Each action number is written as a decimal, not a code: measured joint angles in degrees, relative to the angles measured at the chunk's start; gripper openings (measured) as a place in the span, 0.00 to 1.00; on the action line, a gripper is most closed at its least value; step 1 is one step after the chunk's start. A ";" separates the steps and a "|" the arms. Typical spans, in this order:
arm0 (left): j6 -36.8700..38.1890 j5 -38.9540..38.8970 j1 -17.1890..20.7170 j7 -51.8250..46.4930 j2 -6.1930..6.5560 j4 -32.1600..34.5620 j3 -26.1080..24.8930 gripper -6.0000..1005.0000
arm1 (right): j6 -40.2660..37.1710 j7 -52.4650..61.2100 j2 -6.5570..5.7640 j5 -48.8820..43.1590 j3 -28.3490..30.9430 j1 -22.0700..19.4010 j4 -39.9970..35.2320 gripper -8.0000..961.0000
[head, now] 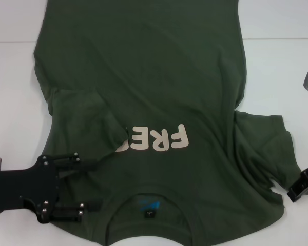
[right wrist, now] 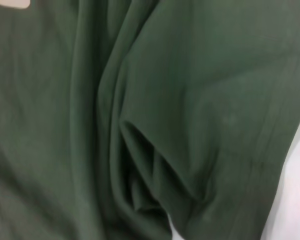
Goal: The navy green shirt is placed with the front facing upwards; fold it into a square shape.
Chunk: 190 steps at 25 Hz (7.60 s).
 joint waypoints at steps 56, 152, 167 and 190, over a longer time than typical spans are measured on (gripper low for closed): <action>-3.23 -0.28 -0.83 -1.24 -0.87 -0.54 -0.19 0.81 | 2.95 -10.30 1.97 1.92 -15.42 13.77 -13.46 0.03; -8.58 15.91 9.95 -54.80 -2.78 28.20 -4.19 0.81 | 2.16 -76.83 0.31 47.59 11.06 -14.61 3.56 0.92; -12.67 22.36 5.08 -50.81 -5.14 25.20 -3.10 0.80 | 2.30 -76.94 0.47 47.58 11.06 -14.48 4.22 0.92; -19.67 25.33 3.79 -49.46 -5.40 23.51 0.94 0.38 | 2.17 -76.83 0.58 48.22 11.05 -14.52 5.04 0.92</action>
